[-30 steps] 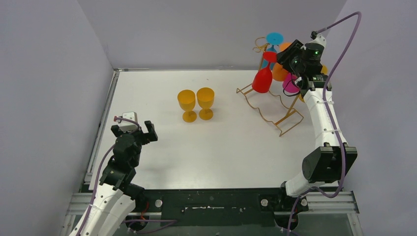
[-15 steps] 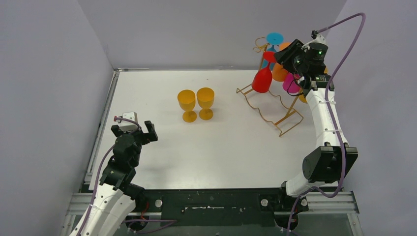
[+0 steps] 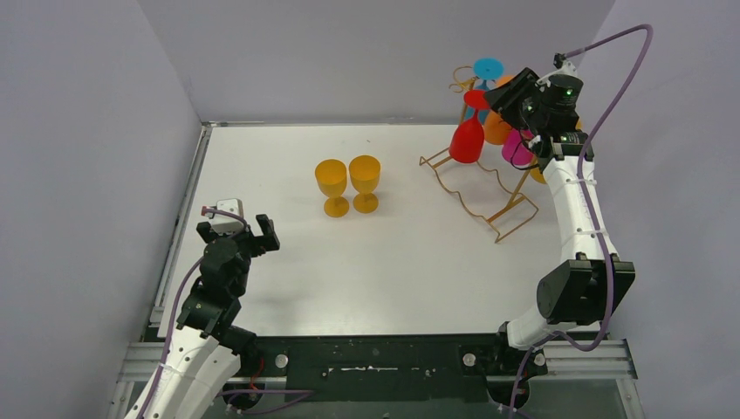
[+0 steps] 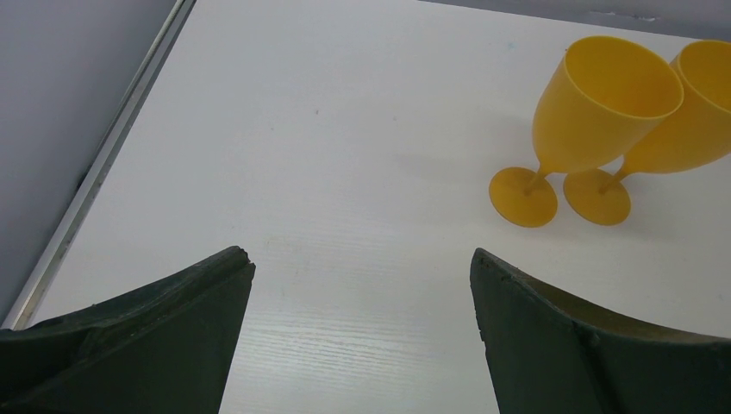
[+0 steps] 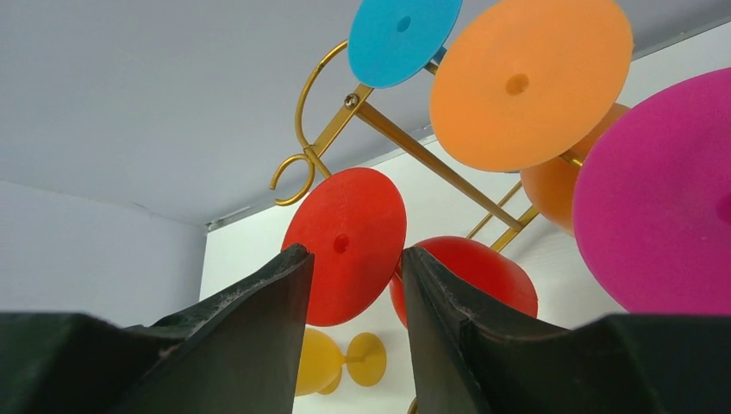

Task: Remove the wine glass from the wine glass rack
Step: Pick up the wine glass from the wine rack.

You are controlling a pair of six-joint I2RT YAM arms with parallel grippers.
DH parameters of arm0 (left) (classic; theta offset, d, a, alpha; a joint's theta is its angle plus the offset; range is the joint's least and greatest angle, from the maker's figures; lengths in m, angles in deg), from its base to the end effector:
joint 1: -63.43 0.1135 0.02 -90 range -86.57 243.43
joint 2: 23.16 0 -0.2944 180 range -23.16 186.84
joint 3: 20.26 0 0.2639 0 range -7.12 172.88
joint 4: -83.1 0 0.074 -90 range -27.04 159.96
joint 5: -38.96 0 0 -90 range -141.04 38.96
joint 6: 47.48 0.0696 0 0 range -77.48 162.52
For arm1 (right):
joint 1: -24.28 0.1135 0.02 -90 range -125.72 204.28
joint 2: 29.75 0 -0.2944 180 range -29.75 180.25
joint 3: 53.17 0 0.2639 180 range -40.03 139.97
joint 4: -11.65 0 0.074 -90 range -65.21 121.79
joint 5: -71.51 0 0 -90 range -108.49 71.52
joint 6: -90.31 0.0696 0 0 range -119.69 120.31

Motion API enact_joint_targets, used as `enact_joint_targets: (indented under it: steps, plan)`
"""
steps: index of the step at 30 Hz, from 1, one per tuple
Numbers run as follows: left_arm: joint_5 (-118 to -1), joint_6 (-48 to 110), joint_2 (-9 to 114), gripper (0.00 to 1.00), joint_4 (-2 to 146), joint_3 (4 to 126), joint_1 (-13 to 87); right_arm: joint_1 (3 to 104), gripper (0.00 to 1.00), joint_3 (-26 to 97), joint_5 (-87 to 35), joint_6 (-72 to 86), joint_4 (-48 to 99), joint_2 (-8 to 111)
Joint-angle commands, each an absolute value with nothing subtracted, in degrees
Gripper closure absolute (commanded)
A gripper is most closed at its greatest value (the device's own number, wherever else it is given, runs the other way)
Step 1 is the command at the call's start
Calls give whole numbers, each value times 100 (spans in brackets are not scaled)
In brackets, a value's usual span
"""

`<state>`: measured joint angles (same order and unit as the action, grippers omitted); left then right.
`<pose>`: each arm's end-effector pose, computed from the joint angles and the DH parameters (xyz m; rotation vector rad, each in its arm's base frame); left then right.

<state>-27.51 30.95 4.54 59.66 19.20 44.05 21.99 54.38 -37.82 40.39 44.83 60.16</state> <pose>0.1532 -0.0244 0.2762 -0.1752 1.7488 -0.0287 0.4062 0.0068 0.4504 0.4528 1.8419 0.7660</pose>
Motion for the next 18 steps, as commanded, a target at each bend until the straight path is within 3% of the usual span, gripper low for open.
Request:
enact_joint_targets:
  steps: [1, 10, 18]
  plan:
    - [-2844, 3078, 434, 5, 6275, 1924, 4445, 2188, 57, 5658, -3833, 4264, 4466, 6150]
    - [-2809, 3082, 391, 5, 6267, 1924, 4445, 2190, 52, 5728, -3922, 4401, 4600, 6359]
    - [-2839, 3080, 399, 5, 6284, 1914, 4479, 2191, 61, 5864, -3945, 4419, 4630, 6501]
